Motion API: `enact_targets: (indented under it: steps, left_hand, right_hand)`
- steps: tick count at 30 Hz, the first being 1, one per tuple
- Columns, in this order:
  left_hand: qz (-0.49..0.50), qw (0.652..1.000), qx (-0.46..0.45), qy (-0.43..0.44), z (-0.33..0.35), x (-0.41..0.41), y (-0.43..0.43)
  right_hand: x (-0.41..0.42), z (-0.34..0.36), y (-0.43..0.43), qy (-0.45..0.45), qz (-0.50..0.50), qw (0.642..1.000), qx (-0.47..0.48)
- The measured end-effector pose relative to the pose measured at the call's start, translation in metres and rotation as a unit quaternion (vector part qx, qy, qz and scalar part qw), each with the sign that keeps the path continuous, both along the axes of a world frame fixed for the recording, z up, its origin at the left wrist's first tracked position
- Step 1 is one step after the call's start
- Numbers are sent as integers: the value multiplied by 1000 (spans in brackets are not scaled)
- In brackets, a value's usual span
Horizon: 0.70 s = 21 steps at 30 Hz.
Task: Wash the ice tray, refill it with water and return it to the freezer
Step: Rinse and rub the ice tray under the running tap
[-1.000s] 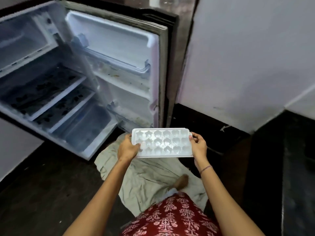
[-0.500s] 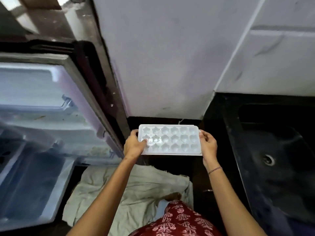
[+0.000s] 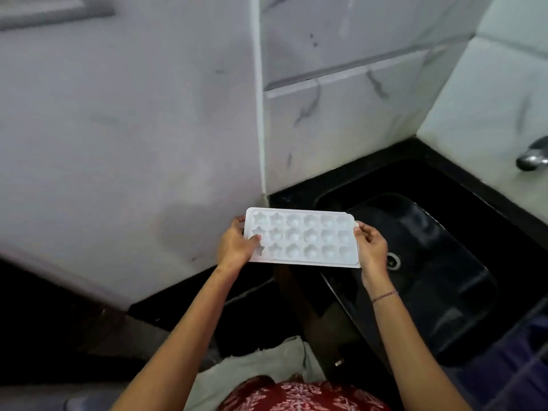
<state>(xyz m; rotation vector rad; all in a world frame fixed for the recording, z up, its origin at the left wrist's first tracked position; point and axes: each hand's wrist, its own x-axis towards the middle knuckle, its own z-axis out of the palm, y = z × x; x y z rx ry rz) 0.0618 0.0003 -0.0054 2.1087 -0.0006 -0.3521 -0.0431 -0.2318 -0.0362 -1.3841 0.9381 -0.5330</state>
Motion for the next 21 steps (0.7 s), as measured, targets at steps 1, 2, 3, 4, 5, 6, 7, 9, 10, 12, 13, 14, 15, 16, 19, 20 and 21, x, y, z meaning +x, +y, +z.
enact_targets:
  steps: [1, 2, 3, 4, 5, 6, 7, 9, 10, 12, 13, 14, 15, 16, 19, 20, 21]
  left_hand:
    - [-18, 1000, -1, -4, 2, 7, -13]
    - [-38, 999, -1, -7, 5, 14, -28]
    - [-57, 998, 0, -10, 6, 20, -43]
    - [-75, 997, 0, -11, 7, 26, -56]
    - [-93, 996, 0, -11, 8, 32, -69]
    - [-104, 994, 0, -11, 9, 36, -80]
    - [-120, 993, -2, -13, 9, 41, -92]
    - [-154, 988, -1, -17, 8, 50, -114]
    - [-174, 985, 3, -19, 7, 55, -126]
    - [-215, 976, 9, -19, 9, 60, -146]
    - [-238, 971, 9, -19, 9, 63, -158]
    - [-258, 966, 5, -17, 8, 66, -169]
    - [-274, 961, 1, -15, 8, 68, -181]
    - [-286, 958, -6, -12, 7, 70, -192]
    - [-311, 950, -38, 0, 5, 75, -228]
    - [-312, 949, -50, 13, 4, 77, -239]
    - [-307, 949, -70, 32, 4, 77, -248]
  right_hand:
    - [-1, 3, -8, 1, -18, 1000, -1]
    - [-3, 6, -17, 2, -40, 999, -3]
    - [-5, 9, -25, 4, -61, 998, -5]
    - [-7, 12, -32, 5, -81, 997, -8]
    - [-9, 13, -39, 8, -101, 995, -12]
    - [-11, 14, -44, 13, -116, 993, -16]
    - [-14, 15, -50, 18, -135, 990, -21]
    - [-18, 15, -62, 21, -172, 984, -27]
    - [-20, 15, -66, 22, -190, 981, -29]
    - [-25, 13, -74, 29, -223, 974, -35]
    - [-27, 13, -77, 32, -245, 968, -37]
    - [-29, 12, -81, 33, -267, 962, -40]
    - [-31, 12, -84, 33, -289, 956, -42]
    - [-32, 12, -88, 30, -309, 950, -42]
    - [-38, 8, -104, 12, -362, 931, -39]
    - [-40, 8, -110, 1, -376, 926, -35]
    - [-41, 8, -114, -8, -386, 922, -29]
